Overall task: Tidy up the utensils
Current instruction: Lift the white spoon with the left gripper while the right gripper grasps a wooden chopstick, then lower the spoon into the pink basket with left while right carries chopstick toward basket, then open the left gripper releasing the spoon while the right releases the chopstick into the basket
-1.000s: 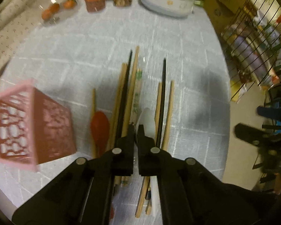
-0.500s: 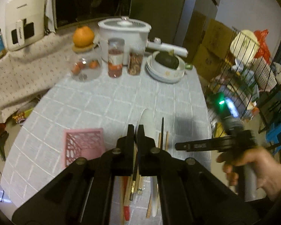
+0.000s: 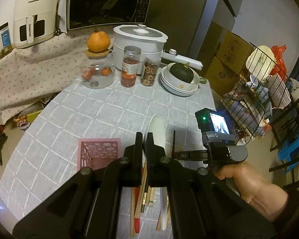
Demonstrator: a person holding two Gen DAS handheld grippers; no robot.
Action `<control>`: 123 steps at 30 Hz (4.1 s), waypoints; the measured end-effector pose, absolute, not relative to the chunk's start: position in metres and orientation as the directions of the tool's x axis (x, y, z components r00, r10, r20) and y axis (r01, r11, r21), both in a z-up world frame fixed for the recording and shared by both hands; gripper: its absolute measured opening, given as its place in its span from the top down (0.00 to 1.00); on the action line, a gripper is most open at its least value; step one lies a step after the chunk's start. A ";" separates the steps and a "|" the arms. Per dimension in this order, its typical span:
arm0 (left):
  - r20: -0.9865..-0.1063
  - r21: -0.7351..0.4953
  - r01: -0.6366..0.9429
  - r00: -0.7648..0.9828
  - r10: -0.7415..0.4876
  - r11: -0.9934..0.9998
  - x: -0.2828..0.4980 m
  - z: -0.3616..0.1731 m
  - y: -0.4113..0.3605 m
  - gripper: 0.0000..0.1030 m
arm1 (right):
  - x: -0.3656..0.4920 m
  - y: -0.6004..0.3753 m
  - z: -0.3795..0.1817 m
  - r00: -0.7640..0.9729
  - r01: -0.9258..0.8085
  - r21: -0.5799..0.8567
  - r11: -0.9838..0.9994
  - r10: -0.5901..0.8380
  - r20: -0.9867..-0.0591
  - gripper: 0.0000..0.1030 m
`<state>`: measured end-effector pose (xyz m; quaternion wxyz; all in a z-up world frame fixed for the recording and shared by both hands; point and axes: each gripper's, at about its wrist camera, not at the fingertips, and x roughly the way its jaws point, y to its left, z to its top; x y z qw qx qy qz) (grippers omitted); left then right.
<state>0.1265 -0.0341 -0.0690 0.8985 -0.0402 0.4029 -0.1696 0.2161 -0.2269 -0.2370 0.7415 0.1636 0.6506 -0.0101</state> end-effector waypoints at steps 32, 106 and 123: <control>-0.389 -0.149 0.008 0.919 -0.067 0.989 0.124 -0.054 0.019 0.96 | 0.174 -0.232 -0.140 0.437 0.078 0.289 0.954 0.228 -0.870 0.95; -0.846 -0.148 -0.021 0.520 -0.116 0.989 0.115 -0.083 0.085 0.20 | 0.181 -0.119 -0.034 0.613 -0.171 0.330 0.929 0.362 -0.702 0.70; -0.880 -0.158 0.060 0.445 -0.168 0.986 0.109 -0.107 0.062 0.20 | 0.163 -0.201 -0.082 0.533 -0.006 0.233 0.972 0.200 -0.822 0.39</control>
